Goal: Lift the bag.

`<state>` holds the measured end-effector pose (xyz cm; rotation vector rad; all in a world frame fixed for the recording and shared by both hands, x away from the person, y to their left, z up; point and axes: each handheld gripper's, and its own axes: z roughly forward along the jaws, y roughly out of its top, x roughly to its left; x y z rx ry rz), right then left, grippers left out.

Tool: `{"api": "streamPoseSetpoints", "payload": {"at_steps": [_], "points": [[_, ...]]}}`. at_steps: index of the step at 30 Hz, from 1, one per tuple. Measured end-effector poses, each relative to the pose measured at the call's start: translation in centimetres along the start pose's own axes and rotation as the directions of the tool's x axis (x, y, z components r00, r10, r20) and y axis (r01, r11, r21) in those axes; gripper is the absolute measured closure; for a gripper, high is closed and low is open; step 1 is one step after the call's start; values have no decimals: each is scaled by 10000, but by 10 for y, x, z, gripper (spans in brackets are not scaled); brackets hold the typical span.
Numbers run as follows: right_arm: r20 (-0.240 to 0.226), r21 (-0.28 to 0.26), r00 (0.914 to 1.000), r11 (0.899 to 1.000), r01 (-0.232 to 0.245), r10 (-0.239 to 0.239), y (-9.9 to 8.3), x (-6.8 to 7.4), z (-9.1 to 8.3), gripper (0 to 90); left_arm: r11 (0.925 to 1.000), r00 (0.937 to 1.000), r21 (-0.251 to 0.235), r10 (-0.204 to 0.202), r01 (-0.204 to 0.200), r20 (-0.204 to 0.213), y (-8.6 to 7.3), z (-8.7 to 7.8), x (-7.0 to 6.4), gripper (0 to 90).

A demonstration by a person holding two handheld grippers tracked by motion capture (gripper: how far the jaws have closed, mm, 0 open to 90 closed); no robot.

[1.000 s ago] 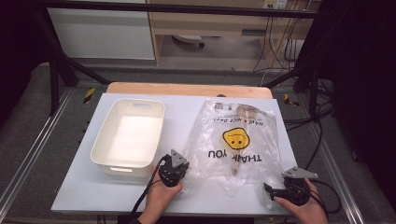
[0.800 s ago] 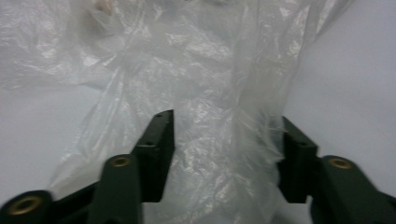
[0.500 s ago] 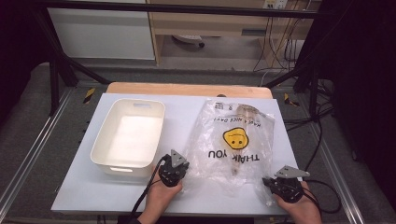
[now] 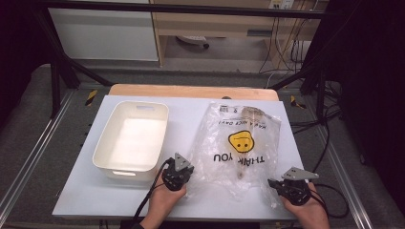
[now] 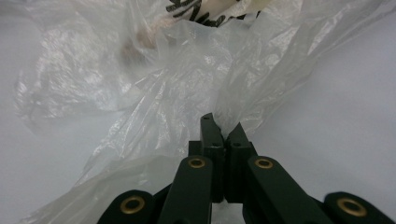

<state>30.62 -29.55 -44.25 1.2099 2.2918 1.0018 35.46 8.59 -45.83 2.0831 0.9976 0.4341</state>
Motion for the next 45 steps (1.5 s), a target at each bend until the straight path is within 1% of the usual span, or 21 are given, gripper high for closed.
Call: {"api": "streamPoseSetpoints", "payload": {"at_steps": [4, 7, 10, 14, 19, 22, 25, 29, 34, 38, 41, 42, 45], "points": [[-89, -209, 10000, 9998, 18, -20, 6, 0, -3, 900, 9998, 9997, -140, -106, 109, 203, 3, -5, 1, 900], [-70, -391, 9999, 9992, 113, -116, 13, 0, -5, 900, 9992, 9991, -302, -236, 247, 348, 8, -10, 1, 900], [-46, -534, 9999, 9985, 109, -112, 20, 1, -8, 900, 9985, 9980, -423, -335, 358, 531, 14, -15, 3, 900], [-3, -665, 9997, 9975, 249, -249, 29, 2, -8, 900, 9969, 9965, -601, -456, 499, 704, 22, -20, 5, 900], [-3, -763, 9995, 9966, 323, -325, 38, 3, -8, 900, 9954, 9962, -791, -490, 547, 722, 36, -26, 9, 900], [-54, -756, 9997, 9968, 248, -253, 42, 4, -7, 900, 9944, 9956, -879, -523, 591, 780, 43, -29, 12, 900], [-32, -783, 9994, 9964, 339, -342, 47, 4, -7, 900, 9943, 9951, -882, -530, 603, 830, 50, -32, 15, 900], [-5, -801, 9996, 9964, 271, -272, 52, 3, -7, 900, 9940, 9953, -940, -479, 558, 847, 58, -36, 19, 900], [-68, -763, 9998, 9969, 192, -198, 60, 1, -8, 900, 9941, 9950, -908, -522, 599, 850, 69, -39, 26, 900], [-64, -709, 9995, 9970, 311, -316, 66, 1, -6, 900, 9947, 9952, -843, -526, 595, 821, 76, -39, 31, 900], [-57, -698, 9989, 9965, 461, -467, 70, 2, -5, 900, 9946, 9959, -879, -489, 556, 766, 79, -40, 35, 900], [-49, -709, 9987, 9962, 510, -514, 72, 2, -4, 900, 9940, 9956, -905, -540, 609, 768, 81, -41, 36, 900], [-69, -712, 9986, 9961, 520, -526, 76, 2, -4, 900, 9938, 9961, -940, -522, 587, 704, 87, -45, 40, 900]]}}
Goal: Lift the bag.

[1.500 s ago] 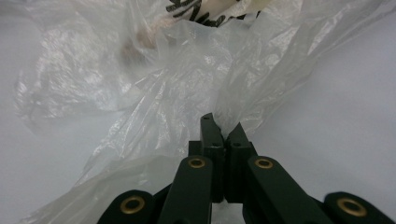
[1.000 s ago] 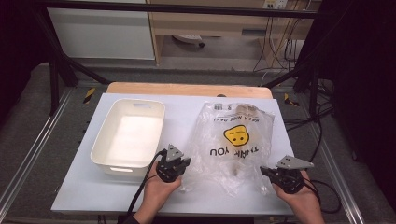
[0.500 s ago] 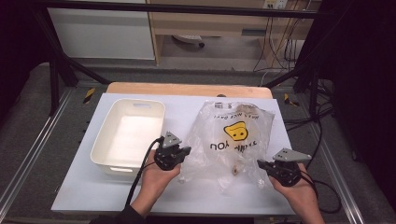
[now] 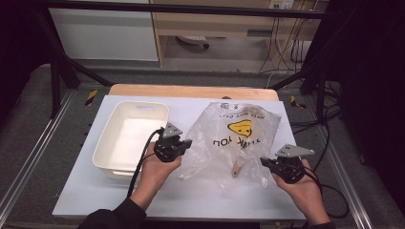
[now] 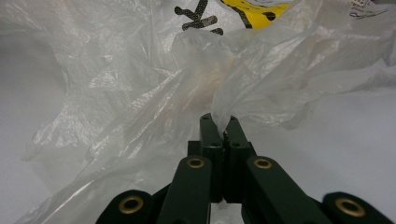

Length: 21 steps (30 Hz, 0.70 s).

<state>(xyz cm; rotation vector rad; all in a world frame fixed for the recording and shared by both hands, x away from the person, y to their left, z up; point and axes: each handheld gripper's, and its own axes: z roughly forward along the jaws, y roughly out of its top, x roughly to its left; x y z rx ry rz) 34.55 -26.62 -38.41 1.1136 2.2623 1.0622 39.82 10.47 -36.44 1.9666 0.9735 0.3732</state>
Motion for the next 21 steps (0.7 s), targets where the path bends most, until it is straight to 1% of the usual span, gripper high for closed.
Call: {"api": "streamPoseSetpoints", "payload": {"at_steps": [4, 10, 12, 15, 18, 21], "points": [[-54, 54, 10000, 10000, 28, -27, 5, -1, 3, 900, 9998, 9998, 83, 161, -160, -104, 8, -1, 3, 900], [-169, 124, 9997, 9998, 163, -161, 13, 0, 10, 900, 9992, 9992, 244, 329, -323, -242, 16, 1, 8, 900], [-218, 195, 9996, 9996, 198, -193, 15, 1, 13, 900, 9995, 9996, 260, 209, -204, -164, 18, 3, 11, 900], [-318, 209, 9992, 9995, 240, -234, 17, 3, 18, 900, 9992, 9996, 330, 215, -209, -183, 21, 5, 16, 900], [-393, 231, 9988, 9993, 297, -288, 20, 3, 22, 900, 9994, 9999, 338, 125, -121, -115, 24, 6, 20, 900], [-486, 216, 9986, 9996, 207, -196, 23, 4, 26, 900, 9993, 9999, 377, 83, -80, -89, 28, 7, 25, 900]]}}
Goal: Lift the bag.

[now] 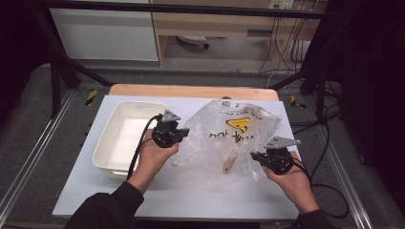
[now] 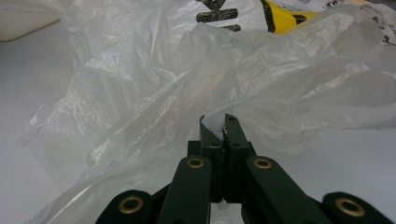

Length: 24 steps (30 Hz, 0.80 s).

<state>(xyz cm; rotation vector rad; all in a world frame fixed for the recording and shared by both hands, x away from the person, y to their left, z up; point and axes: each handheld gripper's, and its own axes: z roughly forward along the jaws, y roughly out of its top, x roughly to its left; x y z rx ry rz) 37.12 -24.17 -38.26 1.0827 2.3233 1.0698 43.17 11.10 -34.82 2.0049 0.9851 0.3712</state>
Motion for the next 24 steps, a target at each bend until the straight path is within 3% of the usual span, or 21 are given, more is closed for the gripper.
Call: {"api": "streamPoseSetpoints", "payload": {"at_steps": [7, 13, 24], "points": [[-112, -54, 9997, 9997, 223, -224, 16, 0, 6, 900, 9999, 9999, 121, -119, 119, 35, 7, 2, 10, 900], [-124, -166, 9995, 9994, 297, -299, 28, -3, 6, 900, 9998, 10000, 181, 10, -10, 27, 11, 1, 14, 900], [-218, -404, 9997, 9991, 130, -139, 41, -9, 0, 900, 9998, 9999, 173, 121, -123, 106, 19, -1, 16, 900]]}}
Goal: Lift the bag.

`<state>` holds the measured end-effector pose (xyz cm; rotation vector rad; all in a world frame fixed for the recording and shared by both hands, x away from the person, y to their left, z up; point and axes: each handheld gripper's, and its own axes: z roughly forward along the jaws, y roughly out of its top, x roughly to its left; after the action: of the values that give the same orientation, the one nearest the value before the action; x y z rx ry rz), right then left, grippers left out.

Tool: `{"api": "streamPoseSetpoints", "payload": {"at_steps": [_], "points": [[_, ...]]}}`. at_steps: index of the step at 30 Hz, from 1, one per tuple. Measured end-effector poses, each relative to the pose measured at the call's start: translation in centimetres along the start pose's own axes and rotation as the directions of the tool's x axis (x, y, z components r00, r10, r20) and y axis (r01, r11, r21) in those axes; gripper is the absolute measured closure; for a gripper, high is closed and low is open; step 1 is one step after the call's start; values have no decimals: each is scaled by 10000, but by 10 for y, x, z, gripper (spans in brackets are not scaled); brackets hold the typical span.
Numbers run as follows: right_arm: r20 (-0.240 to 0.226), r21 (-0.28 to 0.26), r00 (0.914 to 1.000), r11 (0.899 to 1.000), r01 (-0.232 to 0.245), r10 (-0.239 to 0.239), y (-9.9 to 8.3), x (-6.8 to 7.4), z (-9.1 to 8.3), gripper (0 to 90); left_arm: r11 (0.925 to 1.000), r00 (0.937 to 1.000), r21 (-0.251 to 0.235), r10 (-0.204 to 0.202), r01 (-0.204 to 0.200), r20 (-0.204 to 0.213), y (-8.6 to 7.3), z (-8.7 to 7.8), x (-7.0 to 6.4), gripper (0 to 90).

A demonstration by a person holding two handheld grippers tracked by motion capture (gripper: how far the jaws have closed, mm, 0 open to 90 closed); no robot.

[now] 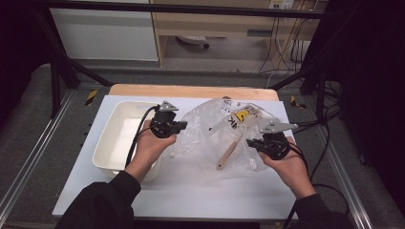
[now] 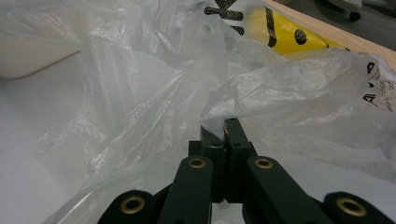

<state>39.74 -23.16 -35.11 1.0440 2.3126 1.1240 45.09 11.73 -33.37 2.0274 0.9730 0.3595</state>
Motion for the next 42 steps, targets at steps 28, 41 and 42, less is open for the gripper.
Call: {"api": "streamPoseSetpoints", "payload": {"at_steps": [28, 41, 42], "points": [[293, -796, 9971, 9945, -677, 702, 39, -41, -36, 900, 9993, 9999, -367, -105, 102, -64, 37, -16, 17, 900], [331, -1101, 9949, 9898, -907, 949, 56, -55, -44, 900, 9978, 9993, -542, -382, 379, -40, 48, -18, 27, 900], [343, -1109, 9944, 9892, -959, 1002, 57, -57, -45, 900, 9979, 9993, -541, -363, 360, -46, 50, -19, 28, 900]]}}
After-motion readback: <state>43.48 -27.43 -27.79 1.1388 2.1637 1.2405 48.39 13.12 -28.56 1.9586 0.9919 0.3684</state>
